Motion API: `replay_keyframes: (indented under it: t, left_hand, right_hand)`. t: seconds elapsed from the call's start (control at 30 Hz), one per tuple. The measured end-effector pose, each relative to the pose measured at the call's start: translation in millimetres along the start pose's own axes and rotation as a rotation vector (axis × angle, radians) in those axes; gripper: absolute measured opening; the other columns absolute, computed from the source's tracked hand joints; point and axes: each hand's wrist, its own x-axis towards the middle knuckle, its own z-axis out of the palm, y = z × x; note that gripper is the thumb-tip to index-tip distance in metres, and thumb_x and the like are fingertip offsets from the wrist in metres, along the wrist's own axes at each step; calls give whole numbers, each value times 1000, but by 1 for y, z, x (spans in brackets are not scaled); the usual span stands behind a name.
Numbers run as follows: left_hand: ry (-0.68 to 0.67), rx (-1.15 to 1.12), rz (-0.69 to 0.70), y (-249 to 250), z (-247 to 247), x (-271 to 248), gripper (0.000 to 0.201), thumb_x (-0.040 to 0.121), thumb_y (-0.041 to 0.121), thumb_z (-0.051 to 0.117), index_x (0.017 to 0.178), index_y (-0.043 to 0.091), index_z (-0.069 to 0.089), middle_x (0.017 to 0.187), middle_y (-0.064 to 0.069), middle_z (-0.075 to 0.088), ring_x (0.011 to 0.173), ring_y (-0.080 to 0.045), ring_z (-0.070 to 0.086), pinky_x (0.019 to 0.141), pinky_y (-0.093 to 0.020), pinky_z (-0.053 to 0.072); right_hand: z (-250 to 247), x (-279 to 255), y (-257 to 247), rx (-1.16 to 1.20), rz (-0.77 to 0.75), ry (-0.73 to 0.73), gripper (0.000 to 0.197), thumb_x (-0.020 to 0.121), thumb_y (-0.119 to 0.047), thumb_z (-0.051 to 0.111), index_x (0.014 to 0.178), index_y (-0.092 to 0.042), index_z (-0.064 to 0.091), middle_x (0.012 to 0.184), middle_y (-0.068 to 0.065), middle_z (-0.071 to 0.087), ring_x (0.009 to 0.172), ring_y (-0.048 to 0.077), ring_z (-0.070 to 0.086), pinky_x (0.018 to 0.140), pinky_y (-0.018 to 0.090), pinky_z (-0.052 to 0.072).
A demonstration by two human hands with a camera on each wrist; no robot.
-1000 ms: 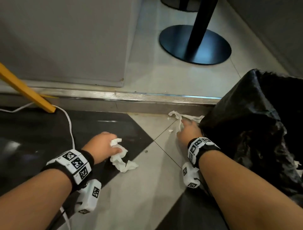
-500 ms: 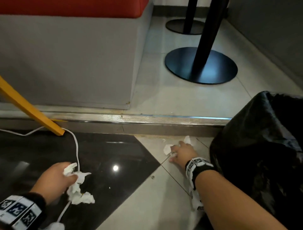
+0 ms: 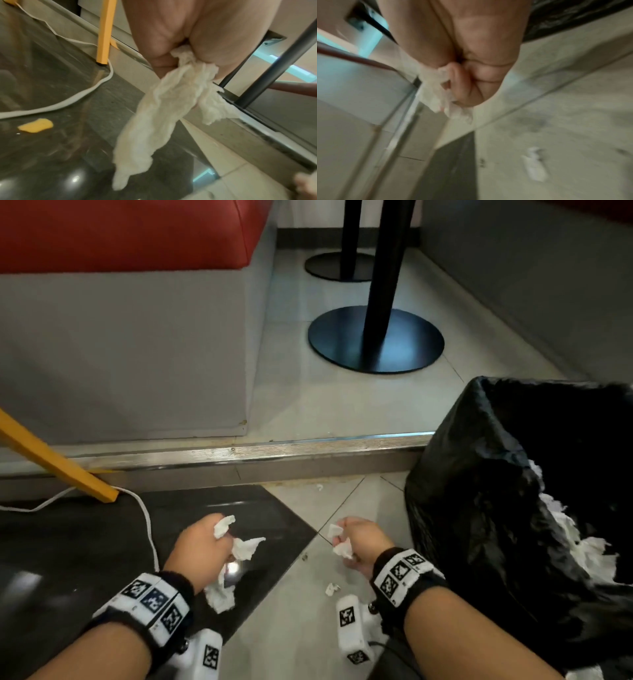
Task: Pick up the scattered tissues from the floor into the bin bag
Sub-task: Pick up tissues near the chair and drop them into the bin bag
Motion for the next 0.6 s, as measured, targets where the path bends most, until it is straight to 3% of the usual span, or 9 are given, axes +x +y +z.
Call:
replay_keyframes:
  t: [0.07,0.13,0.2,0.27,0.37,0.43,0.5,0.57,0.6]
  left_hand:
    - [-9,-101,20,18,8,-1,18,80,-2,46,82,11,59,67,-13,60,54,-23,56,51,-30,47]
    - [9,-153,60,37,13,0,12,78,0,48,77,8,57,65,-11,57,56,-27,53,58,-38,48]
    - [51,-151,109,59,16,1,8,73,8,49,72,2,53,63,-12,56,58,-29,52,60,-40,46]
    - [78,-175,157,84,19,0,10,70,12,49,66,2,50,61,-13,58,58,-30,51,58,-37,43]
    - [152,-207,213,125,22,-1,14,79,8,51,65,5,50,64,-10,53,61,-27,47,56,-32,36]
    - [187,-269,254,155,21,-4,19,82,15,55,65,11,50,64,-7,51,64,-26,47,61,-34,38]
    - [220,-329,313,185,17,-12,26,85,25,58,64,15,47,64,-4,50,63,-25,46,65,-35,38]
    - [223,-404,394,215,12,-25,29,86,33,59,64,20,44,64,-2,49,61,-21,45,64,-34,38]
    - [188,-474,442,232,10,-33,29,87,35,59,66,22,44,64,-2,48,60,-20,45,61,-33,39]
  right_hand:
    - [-1,-39,-35,156,-71,-86,21,80,1,39,67,-11,50,54,5,48,30,10,38,36,9,22]
    - [-5,-83,-71,211,-200,-160,20,84,-9,44,66,-13,49,47,-1,47,31,11,33,35,10,18]
    - [-19,-130,-107,219,-405,-127,29,89,-20,52,60,-17,50,48,-5,43,33,10,32,34,15,21]
    - [-46,-176,-137,54,-685,51,39,91,-31,54,54,-19,54,52,-5,44,36,9,35,40,21,28]
    - [-103,-233,-168,-317,-1109,464,25,91,-34,55,68,-24,59,57,-9,56,52,8,52,55,27,44]
    - [-142,-256,-174,-328,-1278,639,16,89,-24,59,74,-30,56,62,-14,64,63,1,59,62,17,47]
    - [-175,-264,-172,-335,-1355,792,14,89,-29,59,74,-29,58,57,-19,62,60,-4,56,61,10,42]
    - [-199,-257,-166,-424,-1309,950,31,92,-40,52,77,-13,59,60,-12,57,62,-2,51,58,15,37]
    - [-209,-248,-161,-508,-1203,968,40,94,-43,47,80,-7,58,66,-9,57,66,6,53,59,22,36]
